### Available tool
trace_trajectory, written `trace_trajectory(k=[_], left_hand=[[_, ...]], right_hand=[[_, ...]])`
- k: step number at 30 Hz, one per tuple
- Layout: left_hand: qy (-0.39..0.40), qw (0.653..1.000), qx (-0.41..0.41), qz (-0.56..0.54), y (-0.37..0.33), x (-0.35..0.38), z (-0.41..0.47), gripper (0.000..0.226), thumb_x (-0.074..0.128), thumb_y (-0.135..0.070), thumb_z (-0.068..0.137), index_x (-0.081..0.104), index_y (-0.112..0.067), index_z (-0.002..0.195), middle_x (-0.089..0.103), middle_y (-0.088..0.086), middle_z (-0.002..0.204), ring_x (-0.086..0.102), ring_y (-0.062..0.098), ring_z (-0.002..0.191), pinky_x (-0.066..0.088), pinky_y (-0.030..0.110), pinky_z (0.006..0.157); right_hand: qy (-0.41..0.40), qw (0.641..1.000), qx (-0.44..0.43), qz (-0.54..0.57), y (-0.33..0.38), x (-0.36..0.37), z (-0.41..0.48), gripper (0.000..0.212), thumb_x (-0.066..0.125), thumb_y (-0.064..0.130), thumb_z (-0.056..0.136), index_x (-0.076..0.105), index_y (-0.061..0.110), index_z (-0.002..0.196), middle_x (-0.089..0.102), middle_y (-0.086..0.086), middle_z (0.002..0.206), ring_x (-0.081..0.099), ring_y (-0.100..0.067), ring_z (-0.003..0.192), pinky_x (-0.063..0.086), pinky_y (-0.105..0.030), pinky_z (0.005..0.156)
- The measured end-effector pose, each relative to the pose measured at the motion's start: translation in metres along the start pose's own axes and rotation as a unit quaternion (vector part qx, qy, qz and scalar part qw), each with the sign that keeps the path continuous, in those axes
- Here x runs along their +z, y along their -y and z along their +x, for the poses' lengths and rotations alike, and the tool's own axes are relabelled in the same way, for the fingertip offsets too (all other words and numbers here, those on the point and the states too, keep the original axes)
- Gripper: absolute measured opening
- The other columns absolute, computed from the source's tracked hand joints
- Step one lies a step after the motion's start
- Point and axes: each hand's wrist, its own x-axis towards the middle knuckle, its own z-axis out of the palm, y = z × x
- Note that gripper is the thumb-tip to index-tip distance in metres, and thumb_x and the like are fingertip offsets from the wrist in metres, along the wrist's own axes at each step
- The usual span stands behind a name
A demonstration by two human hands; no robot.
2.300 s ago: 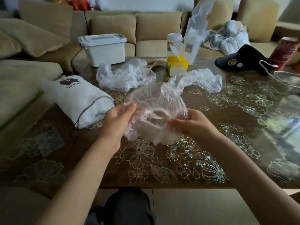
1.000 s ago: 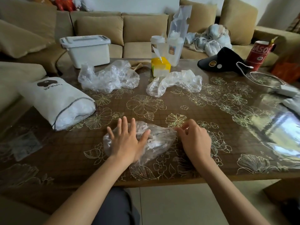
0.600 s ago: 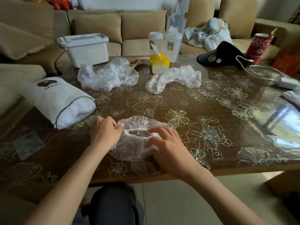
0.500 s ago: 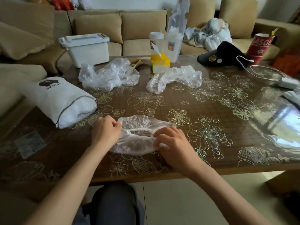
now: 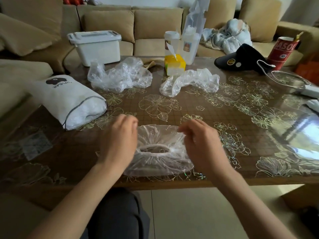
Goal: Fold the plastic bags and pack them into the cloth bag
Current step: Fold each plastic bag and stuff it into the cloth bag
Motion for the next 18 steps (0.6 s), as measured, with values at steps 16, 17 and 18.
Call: trace_trajectory(k=[16,17,18], left_hand=[[0.254,0.960,0.002,0.118,0.020,0.034,-0.027,0.103,-0.025,-0.072,0.060,-0.012,-0.023,0.149,-0.021,-0.007,0.155,-0.021,0.009,0.141,-0.018,0.037,0.111],[0.256,0.959,-0.002,0.119,0.021,0.034,-0.027,0.104,-0.025,-0.073,0.059,-0.012,-0.022,0.149,-0.021,-0.007,0.155,-0.021,0.010,0.142,-0.018,0.037,0.111],[0.257,0.960,-0.005,0.116,0.021,0.034,-0.028,0.104,-0.025,-0.074,0.059,-0.012,-0.022,0.148,-0.021,-0.007,0.155,-0.022,0.010,0.141,-0.018,0.038,0.111]], right_hand=[[0.268,0.949,-0.013,-0.166,-0.031,0.041,-0.018,0.091,-0.004,0.075,0.075,-0.002,0.024,0.151,-0.007,0.005,0.158,-0.017,-0.006,0.140,-0.013,-0.034,0.117],[0.264,0.951,-0.015,-0.159,-0.031,0.040,-0.018,0.088,0.003,0.073,0.079,-0.002,0.023,0.151,-0.005,0.006,0.158,-0.014,-0.006,0.142,-0.012,-0.034,0.117],[0.250,0.957,-0.017,-0.143,-0.031,0.038,-0.019,0.084,0.010,0.071,0.083,0.003,0.023,0.151,0.001,0.006,0.158,-0.008,-0.008,0.144,-0.009,-0.033,0.118]])
